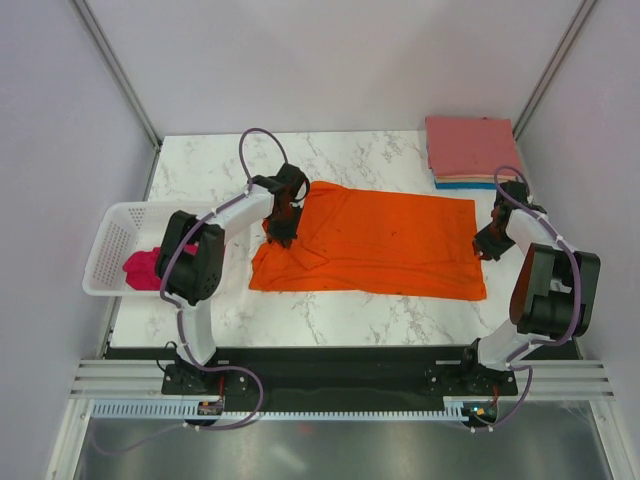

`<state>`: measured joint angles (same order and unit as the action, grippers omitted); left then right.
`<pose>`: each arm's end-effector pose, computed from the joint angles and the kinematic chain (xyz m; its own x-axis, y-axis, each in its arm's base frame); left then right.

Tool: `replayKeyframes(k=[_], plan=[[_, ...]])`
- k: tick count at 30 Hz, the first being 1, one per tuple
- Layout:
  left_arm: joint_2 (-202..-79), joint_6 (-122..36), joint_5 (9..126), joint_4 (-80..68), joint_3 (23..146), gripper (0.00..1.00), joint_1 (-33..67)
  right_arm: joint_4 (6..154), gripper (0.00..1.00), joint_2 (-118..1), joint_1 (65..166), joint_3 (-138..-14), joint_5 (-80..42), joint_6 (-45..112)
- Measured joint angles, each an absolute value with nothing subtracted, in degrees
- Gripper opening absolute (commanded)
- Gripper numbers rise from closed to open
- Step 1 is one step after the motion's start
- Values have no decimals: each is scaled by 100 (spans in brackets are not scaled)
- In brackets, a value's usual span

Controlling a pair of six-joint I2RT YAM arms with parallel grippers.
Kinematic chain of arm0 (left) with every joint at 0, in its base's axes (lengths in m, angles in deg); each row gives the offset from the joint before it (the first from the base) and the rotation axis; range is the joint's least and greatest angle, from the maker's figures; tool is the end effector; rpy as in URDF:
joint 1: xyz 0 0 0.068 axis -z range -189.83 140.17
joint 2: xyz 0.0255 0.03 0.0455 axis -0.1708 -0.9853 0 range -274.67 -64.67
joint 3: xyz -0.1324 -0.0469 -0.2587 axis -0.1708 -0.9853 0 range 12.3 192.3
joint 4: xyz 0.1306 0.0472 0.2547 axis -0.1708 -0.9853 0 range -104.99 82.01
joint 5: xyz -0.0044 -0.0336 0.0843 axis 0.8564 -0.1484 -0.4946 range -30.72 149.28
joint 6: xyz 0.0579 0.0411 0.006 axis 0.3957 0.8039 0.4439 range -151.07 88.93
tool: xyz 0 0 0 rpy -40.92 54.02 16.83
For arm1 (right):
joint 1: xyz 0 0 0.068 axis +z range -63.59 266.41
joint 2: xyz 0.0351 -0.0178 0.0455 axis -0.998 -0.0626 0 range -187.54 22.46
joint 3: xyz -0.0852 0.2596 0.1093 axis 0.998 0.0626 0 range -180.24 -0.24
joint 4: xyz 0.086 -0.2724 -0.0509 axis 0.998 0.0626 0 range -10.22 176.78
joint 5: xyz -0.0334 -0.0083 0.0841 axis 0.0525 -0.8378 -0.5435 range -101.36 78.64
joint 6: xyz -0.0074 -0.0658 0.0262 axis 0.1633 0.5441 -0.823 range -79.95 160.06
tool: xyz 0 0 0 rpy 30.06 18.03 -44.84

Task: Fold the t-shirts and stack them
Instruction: Fold the tshirt

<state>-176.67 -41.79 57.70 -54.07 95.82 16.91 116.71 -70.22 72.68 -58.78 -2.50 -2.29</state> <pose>0.3875 -0.1934 0.1725 -0.9282 0.2596 -0.2665 0.2754 0.9610 -0.0232 0.3260 -0.0888 0.1697 -0.4884 0.8045 -0.3379 0.8282 0.5494 0.1109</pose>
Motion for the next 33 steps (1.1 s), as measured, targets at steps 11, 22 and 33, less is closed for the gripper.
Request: replayKeyframes(k=[11, 22, 33], plan=[[-17530, -4216, 5525, -5564, 9727, 37, 1564, 11350, 37, -6974, 8102, -5909, -940, 805], [-17327, -4341, 6517, -5606, 10553, 36, 244, 9551, 44, -7394, 11938, -6713, -1002, 2103], [-18120, -4402, 7169, -5490, 11399, 7, -112, 8506, 48, -9442, 13558, -8438, -512, 3174]])
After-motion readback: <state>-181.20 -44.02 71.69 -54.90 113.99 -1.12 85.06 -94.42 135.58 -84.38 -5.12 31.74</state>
